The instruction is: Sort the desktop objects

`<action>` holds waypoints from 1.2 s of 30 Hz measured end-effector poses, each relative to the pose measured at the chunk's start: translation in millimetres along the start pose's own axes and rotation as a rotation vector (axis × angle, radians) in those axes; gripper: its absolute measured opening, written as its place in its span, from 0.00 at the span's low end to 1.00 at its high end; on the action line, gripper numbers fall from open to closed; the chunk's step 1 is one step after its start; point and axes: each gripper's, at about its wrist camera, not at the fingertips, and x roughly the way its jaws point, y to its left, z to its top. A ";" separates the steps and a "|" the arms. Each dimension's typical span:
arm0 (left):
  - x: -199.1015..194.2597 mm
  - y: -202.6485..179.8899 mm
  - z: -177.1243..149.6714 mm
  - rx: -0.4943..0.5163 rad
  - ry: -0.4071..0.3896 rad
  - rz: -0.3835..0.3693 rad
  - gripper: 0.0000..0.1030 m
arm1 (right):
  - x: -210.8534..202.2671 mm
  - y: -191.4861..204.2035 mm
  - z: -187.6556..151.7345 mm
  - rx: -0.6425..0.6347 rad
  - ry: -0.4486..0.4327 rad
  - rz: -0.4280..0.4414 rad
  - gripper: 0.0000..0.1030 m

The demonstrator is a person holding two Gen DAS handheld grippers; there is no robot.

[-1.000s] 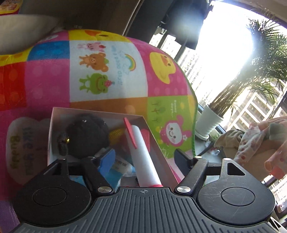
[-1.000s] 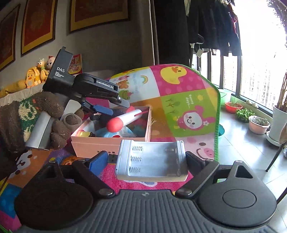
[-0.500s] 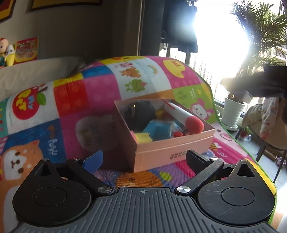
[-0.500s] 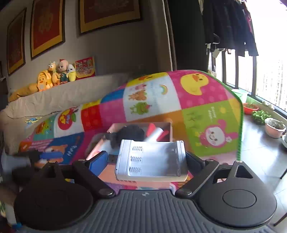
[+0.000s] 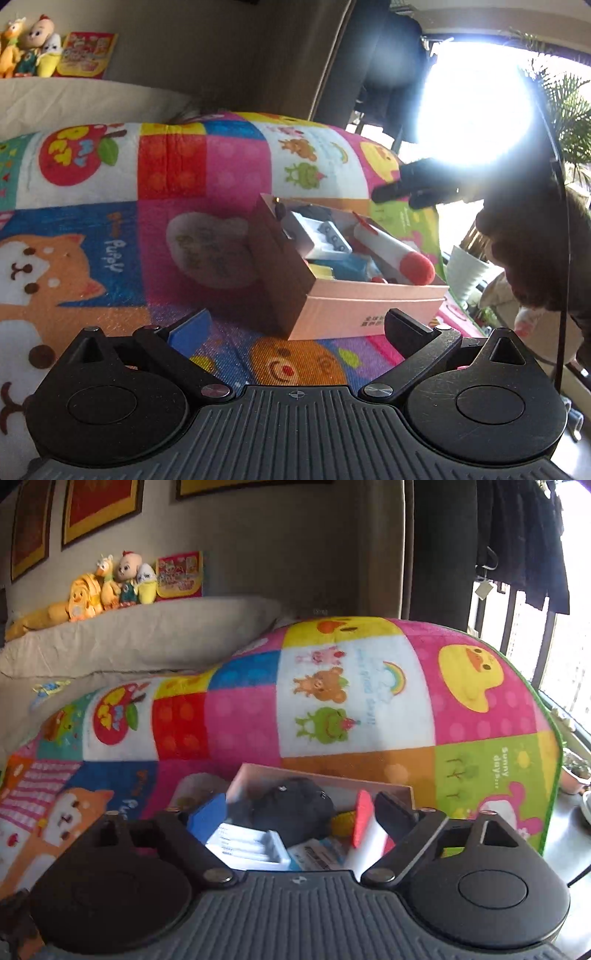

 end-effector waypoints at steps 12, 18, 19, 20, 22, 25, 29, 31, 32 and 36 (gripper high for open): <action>-1.8 4.0 -4.0 -0.019 -0.029 -0.040 1.00 | 42.3 -35.2 -38.3 -0.059 0.164 -0.163 0.32; 1.8 4.1 -6.2 -0.022 -0.018 -0.036 1.00 | 43.3 -33.5 -33.3 0.038 0.178 -0.034 0.31; 1.9 4.5 -6.5 -0.021 -0.017 -0.035 1.00 | 45.7 -29.9 -32.5 0.034 0.174 -0.034 0.30; 1.8 5.2 -6.7 -0.023 -0.018 -0.035 1.00 | 49.4 -28.3 -31.5 0.039 0.171 -0.043 0.30; 2.0 7.0 -7.3 -0.029 -0.019 -0.035 1.00 | 60.6 -30.3 -29.3 0.053 0.179 -0.068 0.27; 2.2 9.8 -8.1 -0.044 -0.019 -0.037 1.00 | 73.3 -36.8 -27.4 0.080 0.189 -0.099 0.28; 3.0 11.7 -8.1 -0.060 -0.021 -0.041 1.00 | 50.4 -26.2 -21.8 0.043 0.105 -0.102 0.41; 3.9 11.4 -8.2 -0.061 -0.018 -0.040 1.00 | 34.2 -14.5 -16.9 0.026 0.067 -0.035 0.48; 4.0 11.1 -8.3 -0.059 -0.017 -0.039 1.00 | 29.2 -8.8 -14.6 0.030 0.065 0.013 0.49; 2.8 9.6 -8.8 -0.048 -0.021 -0.038 1.00 | 31.5 23.8 -11.3 0.023 0.096 0.152 0.75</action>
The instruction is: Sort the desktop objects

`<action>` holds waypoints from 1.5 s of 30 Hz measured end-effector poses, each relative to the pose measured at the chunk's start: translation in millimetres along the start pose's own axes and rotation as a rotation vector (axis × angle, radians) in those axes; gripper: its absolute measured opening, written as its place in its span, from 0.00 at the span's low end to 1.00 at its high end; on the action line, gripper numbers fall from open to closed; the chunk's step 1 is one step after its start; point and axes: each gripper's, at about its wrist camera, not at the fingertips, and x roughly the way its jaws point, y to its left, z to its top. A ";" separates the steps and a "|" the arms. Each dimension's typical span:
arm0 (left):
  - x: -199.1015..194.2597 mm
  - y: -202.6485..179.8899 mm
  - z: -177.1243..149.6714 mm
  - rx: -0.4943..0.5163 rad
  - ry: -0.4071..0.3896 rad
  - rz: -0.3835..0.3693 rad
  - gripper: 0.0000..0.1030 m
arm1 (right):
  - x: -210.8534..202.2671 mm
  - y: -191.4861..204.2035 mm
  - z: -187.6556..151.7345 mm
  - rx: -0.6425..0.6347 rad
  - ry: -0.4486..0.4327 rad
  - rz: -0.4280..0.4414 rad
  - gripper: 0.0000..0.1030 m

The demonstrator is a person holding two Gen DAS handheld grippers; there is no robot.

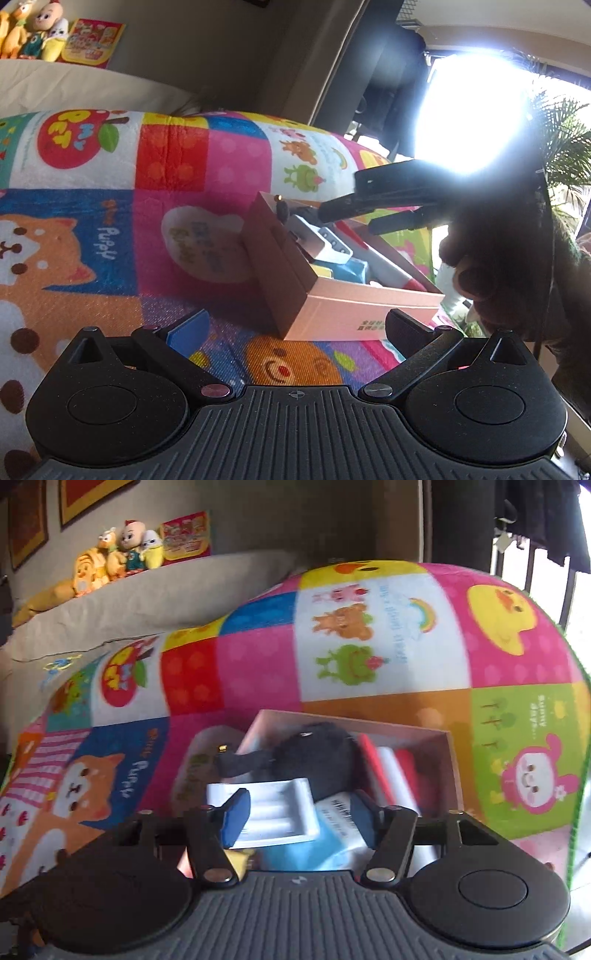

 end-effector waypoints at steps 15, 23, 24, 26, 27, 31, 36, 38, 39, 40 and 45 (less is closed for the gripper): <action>2.0 2.9 -1.1 -0.014 0.014 -0.006 1.00 | 40.8 -37.8 -6.0 0.164 0.087 -0.031 0.62; 1.8 2.1 -1.9 -0.012 0.017 -0.003 1.00 | 18.7 -10.9 10.7 0.100 -0.045 -0.001 0.61; 1.9 2.2 -2.0 -0.014 0.018 -0.003 1.00 | 17.5 -4.6 14.3 0.081 -0.060 -0.001 0.59; 2.2 2.7 -2.0 -0.017 0.020 -0.001 1.00 | 20.1 7.6 22.2 0.059 -0.071 0.007 0.47; 2.3 3.0 -1.9 -0.019 0.020 -0.001 1.00 | 24.8 11.9 27.1 0.060 -0.060 0.012 0.39; 1.9 5.1 -1.7 -0.029 0.020 -0.001 1.00 | 49.6 14.9 43.7 0.084 -0.013 0.015 0.31; 1.3 5.7 -1.6 -0.031 0.021 -0.010 1.00 | 66.5 1.0 35.9 0.129 0.100 0.058 0.26; 1.2 5.5 -1.7 -0.029 0.021 -0.010 1.00 | 68.6 -5.2 29.7 0.140 0.120 0.048 0.24; 1.6 5.3 -1.6 -0.029 0.022 -0.010 1.00 | 69.1 -8.8 26.3 0.148 0.129 0.053 0.24; 2.0 5.3 -1.7 -0.030 0.023 -0.009 1.00 | 69.2 -10.8 24.0 0.158 0.141 0.063 0.23; 2.6 5.7 -1.8 -0.032 0.025 -0.006 1.00 | 71.2 -15.2 15.0 0.205 0.188 0.123 0.24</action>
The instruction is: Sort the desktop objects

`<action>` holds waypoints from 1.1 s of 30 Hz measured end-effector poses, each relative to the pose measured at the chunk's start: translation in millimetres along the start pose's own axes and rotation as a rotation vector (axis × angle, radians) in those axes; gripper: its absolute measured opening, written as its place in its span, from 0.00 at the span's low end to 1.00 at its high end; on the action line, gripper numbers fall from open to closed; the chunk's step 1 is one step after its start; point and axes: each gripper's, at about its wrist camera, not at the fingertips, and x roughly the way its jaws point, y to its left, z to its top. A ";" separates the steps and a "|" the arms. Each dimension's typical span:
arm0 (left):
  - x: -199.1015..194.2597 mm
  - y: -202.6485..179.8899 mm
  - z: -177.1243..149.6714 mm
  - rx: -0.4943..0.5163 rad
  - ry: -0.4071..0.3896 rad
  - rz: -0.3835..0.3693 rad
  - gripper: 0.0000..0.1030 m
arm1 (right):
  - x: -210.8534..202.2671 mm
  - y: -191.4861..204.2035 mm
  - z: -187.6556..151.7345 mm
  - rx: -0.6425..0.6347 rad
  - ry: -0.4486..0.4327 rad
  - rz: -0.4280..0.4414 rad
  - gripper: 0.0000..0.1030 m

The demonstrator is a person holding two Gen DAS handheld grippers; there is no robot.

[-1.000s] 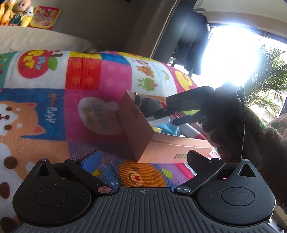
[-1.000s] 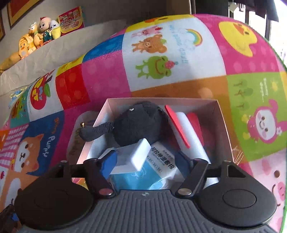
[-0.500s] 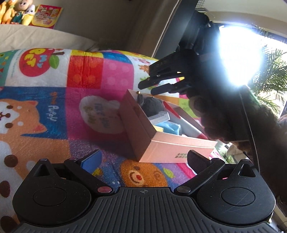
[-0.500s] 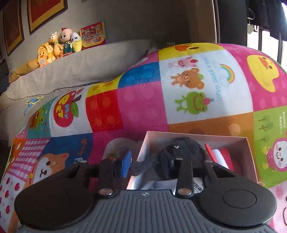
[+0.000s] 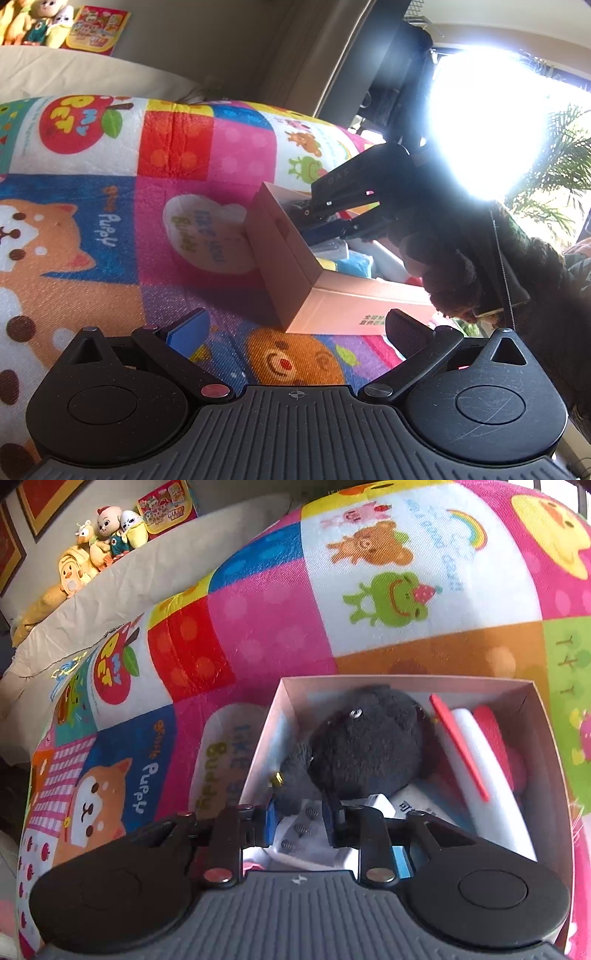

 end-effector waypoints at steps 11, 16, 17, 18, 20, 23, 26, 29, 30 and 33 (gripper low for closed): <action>1.6 -0.4 -0.9 0.000 0.004 0.002 1.00 | -54.2 -17.4 20.9 0.084 -0.192 -0.021 0.60; 2.1 0.1 -0.9 -0.004 0.008 0.007 1.00 | -22.6 -35.2 31.0 0.202 -0.132 -0.101 0.71; 2.0 0.4 -1.0 -0.004 0.008 0.006 1.00 | -16.3 -33.8 31.1 0.206 -0.123 -0.098 0.71; 1.9 0.6 -0.8 -0.004 0.008 0.007 1.00 | -10.4 -30.0 31.5 0.198 -0.119 -0.103 0.71; 2.2 1.8 -0.5 -0.009 0.009 0.013 1.00 | 1.4 -22.4 34.0 0.171 -0.112 -0.147 0.71; 2.4 5.6 0.0 -0.028 0.012 0.014 1.00 | 14.5 -23.3 37.5 0.198 -0.073 -0.118 0.59; 2.4 5.9 -0.2 -0.029 0.014 0.012 1.00 | 12.4 -33.7 36.5 0.295 -0.053 0.023 0.54; 2.3 3.9 -0.6 -0.018 0.011 0.011 1.00 | 16.0 -41.1 32.8 0.311 -0.040 0.030 0.52; 2.4 3.5 -0.7 -0.016 0.012 0.011 1.00 | 12.0 -40.0 31.5 0.291 -0.057 0.022 0.52; 2.7 3.5 -0.8 -0.020 0.014 0.013 1.00 | -18.5 -41.3 26.9 0.246 -0.108 0.071 0.53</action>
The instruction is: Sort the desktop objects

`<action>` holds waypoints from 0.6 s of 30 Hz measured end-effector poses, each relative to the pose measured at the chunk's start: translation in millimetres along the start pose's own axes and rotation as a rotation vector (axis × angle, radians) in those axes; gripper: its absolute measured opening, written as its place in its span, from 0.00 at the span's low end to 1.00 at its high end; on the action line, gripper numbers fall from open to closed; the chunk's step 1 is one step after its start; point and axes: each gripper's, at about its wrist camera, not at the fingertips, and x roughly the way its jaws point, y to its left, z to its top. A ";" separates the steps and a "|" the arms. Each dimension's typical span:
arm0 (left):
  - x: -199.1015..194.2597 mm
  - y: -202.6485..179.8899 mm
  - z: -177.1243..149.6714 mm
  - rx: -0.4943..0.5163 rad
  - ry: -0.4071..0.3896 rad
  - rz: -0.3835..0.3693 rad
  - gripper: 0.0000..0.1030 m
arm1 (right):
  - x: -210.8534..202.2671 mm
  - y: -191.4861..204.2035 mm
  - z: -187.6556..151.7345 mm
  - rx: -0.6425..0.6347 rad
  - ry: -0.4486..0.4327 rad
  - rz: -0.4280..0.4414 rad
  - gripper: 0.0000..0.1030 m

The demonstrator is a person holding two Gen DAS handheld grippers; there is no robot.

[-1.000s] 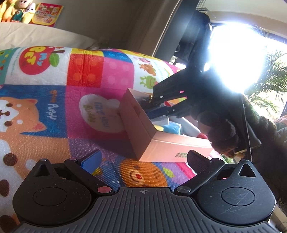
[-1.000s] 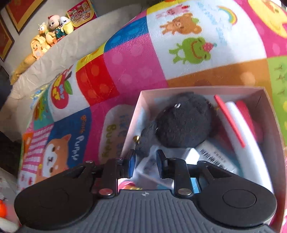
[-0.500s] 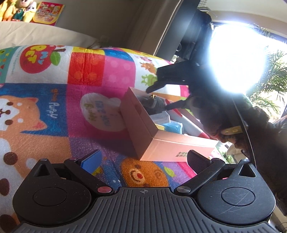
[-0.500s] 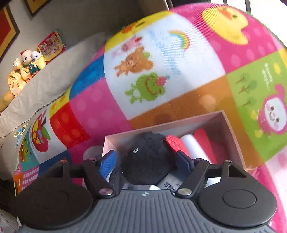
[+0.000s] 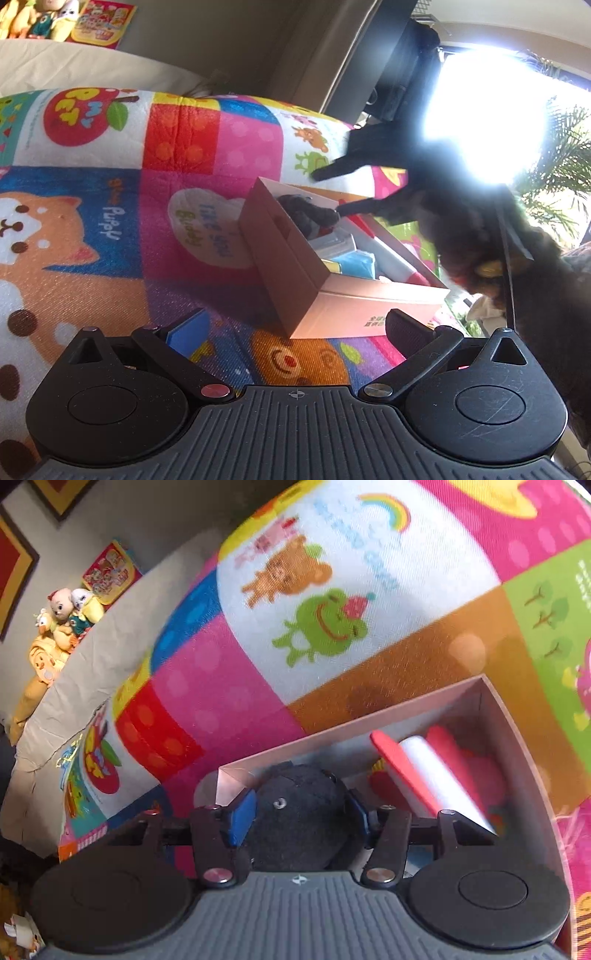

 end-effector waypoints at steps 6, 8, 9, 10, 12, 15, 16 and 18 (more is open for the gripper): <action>4.7 -8.8 2.0 0.043 0.020 0.027 1.00 | -92.3 -32.9 -25.6 -0.105 -0.170 -0.055 0.73; 10.0 -16.3 4.5 0.079 0.032 0.031 1.00 | -108.6 -55.0 -41.1 -0.100 -0.189 -0.102 0.83; 13.0 -20.2 6.1 0.093 0.039 0.026 1.00 | -112.4 -66.2 -48.3 -0.091 -0.184 -0.109 0.87; 17.9 -25.8 8.4 0.109 0.051 0.011 1.00 | -113.3 -75.8 -53.4 -0.077 -0.175 -0.112 0.90; 28.3 -35.6 12.5 0.137 0.074 -0.021 1.00 | -107.6 -95.9 -61.3 -0.016 -0.159 -0.115 0.94; 45.4 -46.6 15.6 0.171 0.105 -0.031 1.00 | -88.3 -112.7 -65.1 0.088 -0.123 -0.052 0.99; 50.5 -48.1 15.8 0.173 0.117 -0.030 1.00 | -81.5 -114.4 -65.5 0.110 -0.108 -0.021 1.00; 56.2 -46.9 16.9 0.163 0.133 -0.034 1.00 | -71.0 -112.1 -68.7 0.132 -0.086 0.045 1.00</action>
